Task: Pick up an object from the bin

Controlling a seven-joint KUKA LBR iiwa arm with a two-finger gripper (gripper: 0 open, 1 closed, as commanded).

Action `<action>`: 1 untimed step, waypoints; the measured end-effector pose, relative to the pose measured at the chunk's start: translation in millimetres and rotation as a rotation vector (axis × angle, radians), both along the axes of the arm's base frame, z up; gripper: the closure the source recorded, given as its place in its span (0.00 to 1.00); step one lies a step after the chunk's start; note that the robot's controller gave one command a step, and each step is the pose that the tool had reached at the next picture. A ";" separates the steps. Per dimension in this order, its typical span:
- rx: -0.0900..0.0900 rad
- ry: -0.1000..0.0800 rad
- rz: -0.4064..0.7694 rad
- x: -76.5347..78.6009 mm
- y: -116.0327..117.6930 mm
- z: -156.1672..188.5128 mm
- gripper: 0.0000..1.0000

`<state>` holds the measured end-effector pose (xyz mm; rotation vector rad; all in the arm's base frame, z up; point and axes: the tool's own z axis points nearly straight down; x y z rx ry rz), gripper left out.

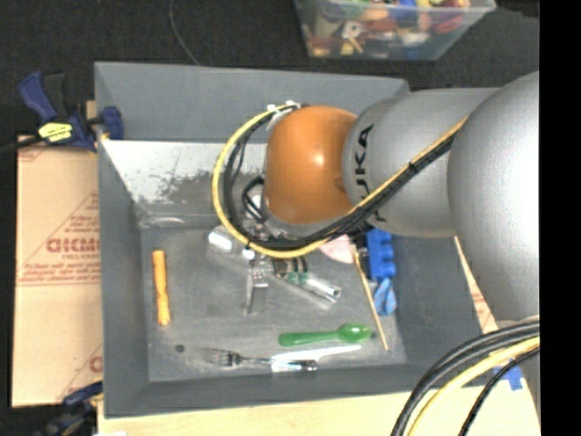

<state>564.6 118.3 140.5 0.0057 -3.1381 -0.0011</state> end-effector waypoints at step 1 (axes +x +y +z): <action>0.001 -0.007 -0.005 1.9 -0.3 3.3 0.00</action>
Offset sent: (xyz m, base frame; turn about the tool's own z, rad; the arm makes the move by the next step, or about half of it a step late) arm 0.0482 -0.0143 -0.0705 0.3345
